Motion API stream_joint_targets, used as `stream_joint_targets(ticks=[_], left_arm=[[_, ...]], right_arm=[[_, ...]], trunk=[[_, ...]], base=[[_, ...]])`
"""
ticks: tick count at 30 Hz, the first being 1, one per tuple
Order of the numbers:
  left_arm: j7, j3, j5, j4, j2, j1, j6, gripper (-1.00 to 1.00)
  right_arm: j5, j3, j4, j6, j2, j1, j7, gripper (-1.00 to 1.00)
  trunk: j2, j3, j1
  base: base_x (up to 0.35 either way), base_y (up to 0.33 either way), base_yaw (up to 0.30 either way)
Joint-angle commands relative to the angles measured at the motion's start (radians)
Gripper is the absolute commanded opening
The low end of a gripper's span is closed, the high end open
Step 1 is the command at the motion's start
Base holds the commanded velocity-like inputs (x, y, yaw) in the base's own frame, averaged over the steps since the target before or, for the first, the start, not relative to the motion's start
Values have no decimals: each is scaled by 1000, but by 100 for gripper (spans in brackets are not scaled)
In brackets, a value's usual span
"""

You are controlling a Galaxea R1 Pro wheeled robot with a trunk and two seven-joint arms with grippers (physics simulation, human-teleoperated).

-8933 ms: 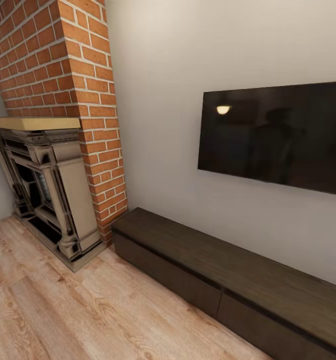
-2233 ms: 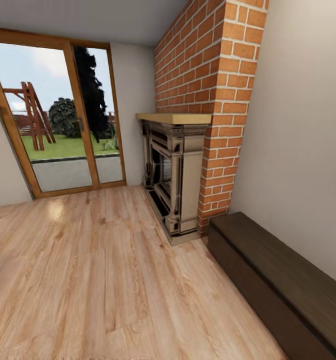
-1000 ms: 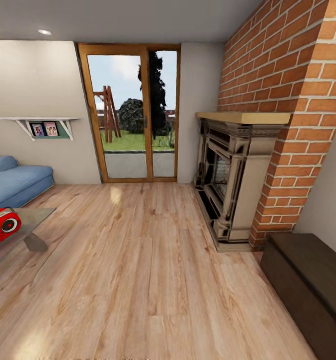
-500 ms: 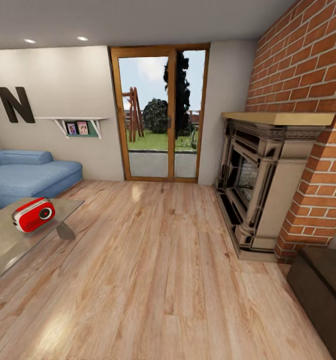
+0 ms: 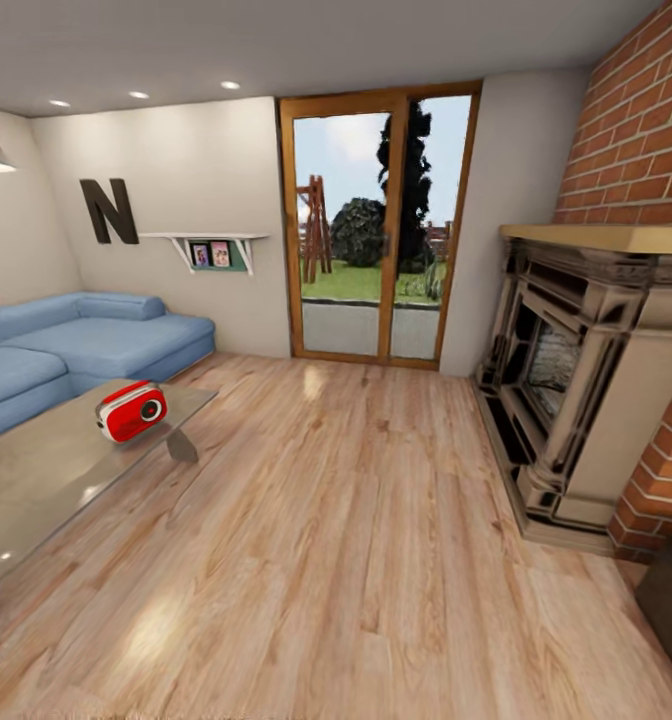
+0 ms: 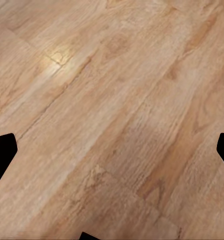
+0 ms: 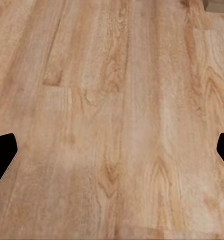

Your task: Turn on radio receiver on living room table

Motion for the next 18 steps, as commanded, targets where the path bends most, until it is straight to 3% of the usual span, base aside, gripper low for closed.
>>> stream_joint_targets(ticks=[1,18], left_arm=[[0,0,0,0,0,0,0,100],[0,0,0,0,0,0,0,100]], right_arm=[[0,0,0,0,0,0,0,100],[0,0,0,0,0,0,1,100]], trunk=[[0,0,0],[0,0,0]], base=[[0,0,295],[0,0,274]])
